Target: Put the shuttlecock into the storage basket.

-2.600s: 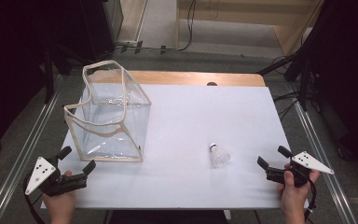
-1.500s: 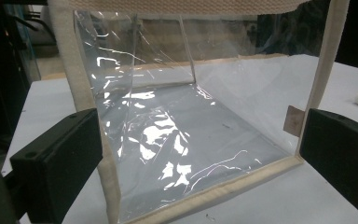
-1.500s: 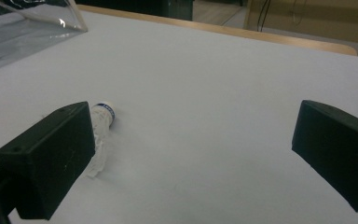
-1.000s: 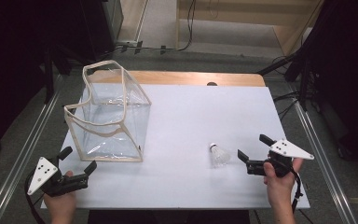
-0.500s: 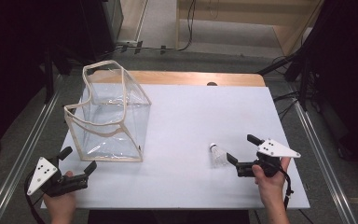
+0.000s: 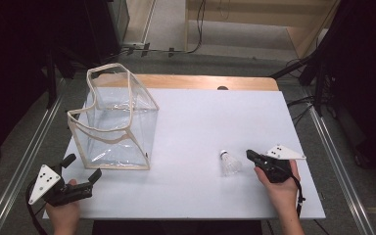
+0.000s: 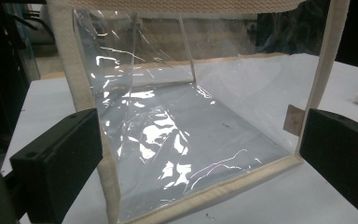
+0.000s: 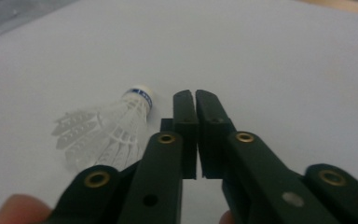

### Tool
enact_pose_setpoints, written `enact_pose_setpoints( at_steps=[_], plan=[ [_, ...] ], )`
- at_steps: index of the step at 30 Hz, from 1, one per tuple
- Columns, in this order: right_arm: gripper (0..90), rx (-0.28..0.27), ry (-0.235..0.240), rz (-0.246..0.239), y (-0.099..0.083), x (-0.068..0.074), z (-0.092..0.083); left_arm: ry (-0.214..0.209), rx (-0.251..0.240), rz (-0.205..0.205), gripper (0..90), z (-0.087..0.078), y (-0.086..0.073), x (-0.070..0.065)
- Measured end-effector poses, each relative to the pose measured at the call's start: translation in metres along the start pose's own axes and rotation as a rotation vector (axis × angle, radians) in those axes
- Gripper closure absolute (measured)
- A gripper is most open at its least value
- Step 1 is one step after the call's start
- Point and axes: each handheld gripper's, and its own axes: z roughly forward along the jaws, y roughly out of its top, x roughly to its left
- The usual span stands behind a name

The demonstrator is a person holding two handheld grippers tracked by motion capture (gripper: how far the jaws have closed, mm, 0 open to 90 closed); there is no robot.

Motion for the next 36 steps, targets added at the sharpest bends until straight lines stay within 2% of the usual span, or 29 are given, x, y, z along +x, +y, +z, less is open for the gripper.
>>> enact_pose_setpoints(
  at_steps=[5,6,7,10,15,18,21,25,29,36],
  plan=[
    [87.6,0.092,-0.006,0.006,-0.011,0.0,0.008,-0.003,-0.004,-0.003,0.0,0.0,0.0,0.0],
    [87.6,0.092,-0.006,0.006,-0.011,0.0,0.008,-0.003,-0.004,-0.003,0.0,0.0,0.0,0.0],
    [87.7,0.128,0.006,0.018,-0.015,-0.001,0.011,-0.003,-0.003,-0.004,0.0,0.0,0.0,0.0],
    [87.6,0.151,0.014,0.012,-0.017,0.001,0.014,-0.003,-0.002,-0.001,0.0,0.0,0.0,0.0],
    [87.7,0.182,0.069,-0.015,-0.017,0.012,0.022,-0.003,-0.003,-0.002,0.0,0.0,0.0,0.0],
    [87.7,0.189,0.09,-0.027,-0.017,0.017,0.025,-0.003,-0.002,-0.002,0.0,0.0,0.0,0.0],
    [87.7,0.185,0.134,-0.057,-0.014,0.027,0.028,-0.003,-0.003,-0.002,0.0,0.0,0.0,0.001],
    [87.7,0.188,0.151,-0.078,-0.012,0.035,0.032,-0.003,-0.003,-0.003,0.0,0.0,0.0,0.0],
    [87.7,0.186,0.191,-0.12,-0.006,0.05,0.042,-0.003,0.0,0.0,0.0,0.0,0.0,0.0],
    [87.7,0.177,0.223,-0.148,0.007,0.065,0.057,-0.003,0.0,0.0,0.0,0.0,0.0,0.0]
  ],
)
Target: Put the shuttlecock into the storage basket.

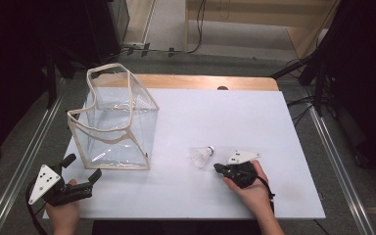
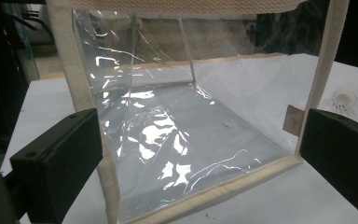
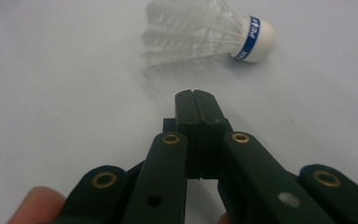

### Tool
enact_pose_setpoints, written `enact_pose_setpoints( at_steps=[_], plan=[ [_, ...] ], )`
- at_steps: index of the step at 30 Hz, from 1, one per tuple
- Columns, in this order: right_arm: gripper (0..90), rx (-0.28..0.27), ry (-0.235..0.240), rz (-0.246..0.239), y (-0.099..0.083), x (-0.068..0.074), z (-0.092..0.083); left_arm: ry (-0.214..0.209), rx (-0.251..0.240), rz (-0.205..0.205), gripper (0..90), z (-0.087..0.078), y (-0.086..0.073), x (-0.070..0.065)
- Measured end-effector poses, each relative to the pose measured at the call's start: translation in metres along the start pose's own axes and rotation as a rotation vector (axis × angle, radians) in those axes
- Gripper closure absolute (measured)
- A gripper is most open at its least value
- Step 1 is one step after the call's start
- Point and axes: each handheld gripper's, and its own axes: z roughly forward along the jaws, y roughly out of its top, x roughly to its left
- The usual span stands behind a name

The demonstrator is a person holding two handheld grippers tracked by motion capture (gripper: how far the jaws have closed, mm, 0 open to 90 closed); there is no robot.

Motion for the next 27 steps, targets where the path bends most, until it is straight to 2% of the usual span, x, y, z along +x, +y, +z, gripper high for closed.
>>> enact_pose_setpoints(
  at_steps=[6,10,16,18,23,27],
  plan=[
    [87.7,-0.013,0.01,-0.035,0.022,0.005,0.018,0.0,-0.003,-0.002,0.0,0.0,0.0,0.0],
    [87.7,-0.016,0.013,-0.039,0.032,0.007,0.026,-0.001,-0.004,-0.002,0.0,0.0,0.0,0.0],
    [87.7,-0.036,0.01,-0.041,0.049,0.002,0.037,0.0,-0.005,-0.006,0.0,0.0,0.0,0.001],
    [87.7,-0.024,0.01,-0.062,0.056,0.001,0.041,-0.001,-0.006,-0.007,0.0,0.0,0.0,0.001],
    [87.7,-0.016,0.001,-0.061,0.063,-0.003,0.046,-0.002,-0.009,-0.011,0.0,0.0,0.0,0.001],
    [87.6,-0.025,-0.004,-0.039,0.067,-0.01,0.05,-0.003,-0.008,-0.009,0.0,0.0,0.0,0.001]
  ],
)
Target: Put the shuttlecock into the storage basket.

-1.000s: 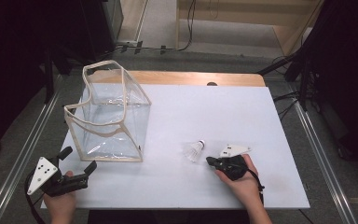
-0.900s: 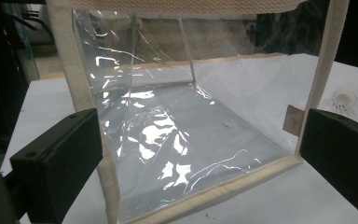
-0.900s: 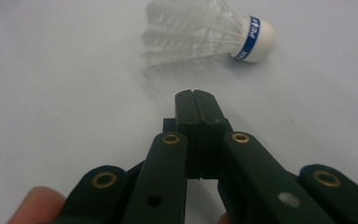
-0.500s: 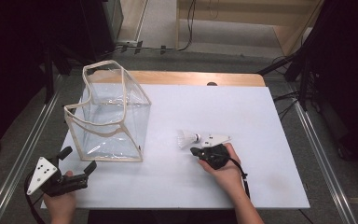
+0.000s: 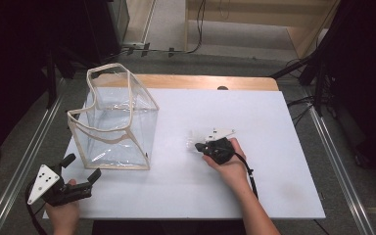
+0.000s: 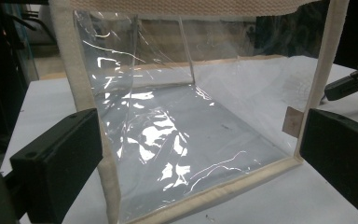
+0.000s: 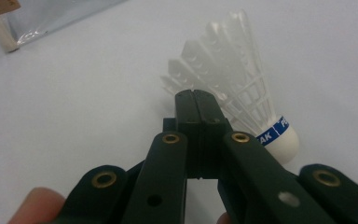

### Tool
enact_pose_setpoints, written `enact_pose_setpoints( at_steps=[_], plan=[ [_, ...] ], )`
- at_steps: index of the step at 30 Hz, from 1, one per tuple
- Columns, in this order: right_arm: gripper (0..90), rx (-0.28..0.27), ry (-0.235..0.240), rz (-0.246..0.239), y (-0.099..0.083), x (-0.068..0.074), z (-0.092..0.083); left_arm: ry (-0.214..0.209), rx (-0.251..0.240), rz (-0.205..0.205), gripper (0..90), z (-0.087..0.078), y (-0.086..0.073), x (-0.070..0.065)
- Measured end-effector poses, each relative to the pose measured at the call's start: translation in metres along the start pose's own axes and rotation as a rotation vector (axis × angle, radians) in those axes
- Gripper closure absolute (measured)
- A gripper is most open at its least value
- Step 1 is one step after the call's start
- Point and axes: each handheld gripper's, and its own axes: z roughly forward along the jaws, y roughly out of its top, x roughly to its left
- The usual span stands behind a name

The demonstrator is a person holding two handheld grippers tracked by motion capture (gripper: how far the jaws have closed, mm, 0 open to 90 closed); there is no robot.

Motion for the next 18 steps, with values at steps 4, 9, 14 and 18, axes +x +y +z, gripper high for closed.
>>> enact_pose_setpoints(
  at_steps=[4,9,14,18],
  plan=[
    [87.7,-0.002,-0.015,0.005,0.003,-0.007,0.003,0.001,0.001,0.001,0.0,0.0,0.0,0.0],
    [87.7,-0.009,-0.026,0.001,0.007,-0.011,0.0,-0.001,0.0,0.0,0.0,0.0,0.0,0.0],
    [80.7,-0.047,-0.006,-0.015,0.013,-0.017,-0.014,-0.002,0.001,0.0,0.0,0.0,0.0,0.001],
    [75.4,-0.064,0.003,-0.02,0.016,-0.025,-0.025,-0.002,-0.001,-0.001,0.0,0.0,0.0,0.001]
  ],
)
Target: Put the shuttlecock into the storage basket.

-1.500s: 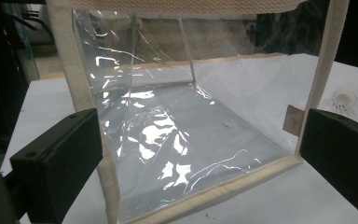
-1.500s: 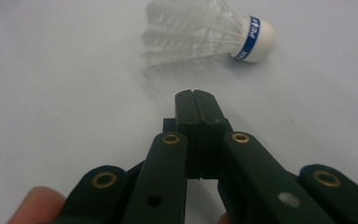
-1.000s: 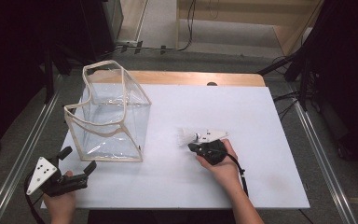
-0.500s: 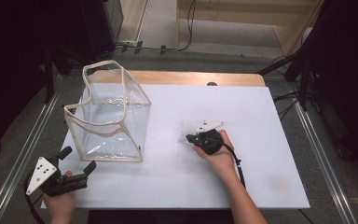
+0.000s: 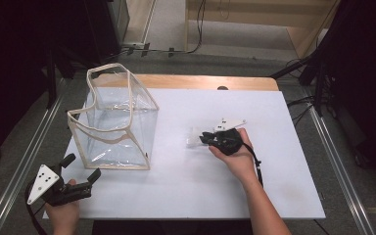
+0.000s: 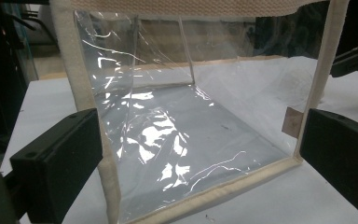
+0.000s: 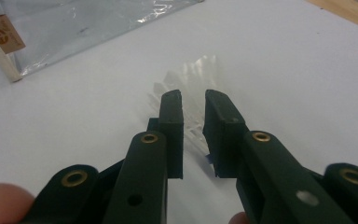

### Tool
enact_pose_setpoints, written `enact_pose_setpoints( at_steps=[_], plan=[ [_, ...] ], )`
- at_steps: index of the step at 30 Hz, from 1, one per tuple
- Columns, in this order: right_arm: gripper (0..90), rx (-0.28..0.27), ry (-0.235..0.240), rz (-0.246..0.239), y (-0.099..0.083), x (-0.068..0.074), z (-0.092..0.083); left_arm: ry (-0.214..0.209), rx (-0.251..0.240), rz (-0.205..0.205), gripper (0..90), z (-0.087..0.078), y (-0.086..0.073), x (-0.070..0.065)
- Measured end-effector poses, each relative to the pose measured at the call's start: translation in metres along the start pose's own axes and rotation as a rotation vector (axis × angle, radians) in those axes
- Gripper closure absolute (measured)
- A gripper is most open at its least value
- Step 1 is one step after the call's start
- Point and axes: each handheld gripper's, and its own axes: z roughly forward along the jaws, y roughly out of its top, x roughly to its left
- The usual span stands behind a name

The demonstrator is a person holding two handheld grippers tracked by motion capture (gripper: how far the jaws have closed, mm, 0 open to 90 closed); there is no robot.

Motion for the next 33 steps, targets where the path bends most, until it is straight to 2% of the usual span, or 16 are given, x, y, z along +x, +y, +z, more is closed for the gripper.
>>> enact_pose_setpoints(
  at_steps=[1,2,3,4,6,8,10,12,17,19,20,26,32,33],
  plan=[
    [82.0,0.006,-0.032,-0.003,0.001,-0.004,-0.003,0.001,0.0,-0.001,0.0,0.0,0.0,0.0],
    [82.0,0.006,-0.032,-0.003,0.001,-0.004,-0.003,0.001,0.0,-0.001,0.0,0.0,0.0,0.0],
    [87.5,0.014,-0.058,0.011,0.0,-0.009,-0.004,0.001,0.001,0.001,0.0,0.0,0.0,0.0],
    [87.5,0.014,-0.058,0.011,0.0,-0.009,-0.004,0.001,0.001,0.001,0.0,0.0,0.0,0.0],
    [87.7,0.05,-0.091,0.048,-0.006,-0.017,0.001,0.001,0.003,0.002,0.0,0.0,0.0,0.0],
    [87.7,0.063,-0.097,0.059,-0.008,-0.019,0.003,0.001,0.003,0.001,0.0,0.0,0.0,0.0],
    [87.7,0.108,-0.115,0.099,-0.018,-0.026,0.013,0.001,0.001,0.0,0.0,0.0,0.0,0.0],
    [87.7,0.126,-0.126,0.125,-0.023,-0.027,0.016,0.001,0.002,0.001,0.0,0.0,0.0,0.0],
    [87.7,0.14,-0.124,0.126,-0.028,-0.027,0.019,0.002,0.002,0.002,0.0,0.0,0.0,0.0],
    [87.7,0.143,-0.114,0.124,-0.029,-0.025,0.019,0.001,0.002,0.002,0.0,0.0,0.0,0.0],
    [87.7,0.145,-0.108,0.107,-0.029,-0.023,0.019,0.002,0.002,0.001,0.0,0.0,0.0,0.0],
    [87.7,0.14,-0.091,0.111,-0.03,-0.017,0.017,0.0,0.003,0.001,0.0,0.0,0.0,0.0],
    [87.6,0.134,-0.058,0.074,-0.029,-0.002,0.015,0.001,0.004,0.003,0.0,0.001,0.0,-0.001],
    [87.6,0.128,-0.055,0.051,-0.028,-0.001,0.014,0.001,0.004,0.004,0.0,0.001,0.0,-0.001]
  ],
)
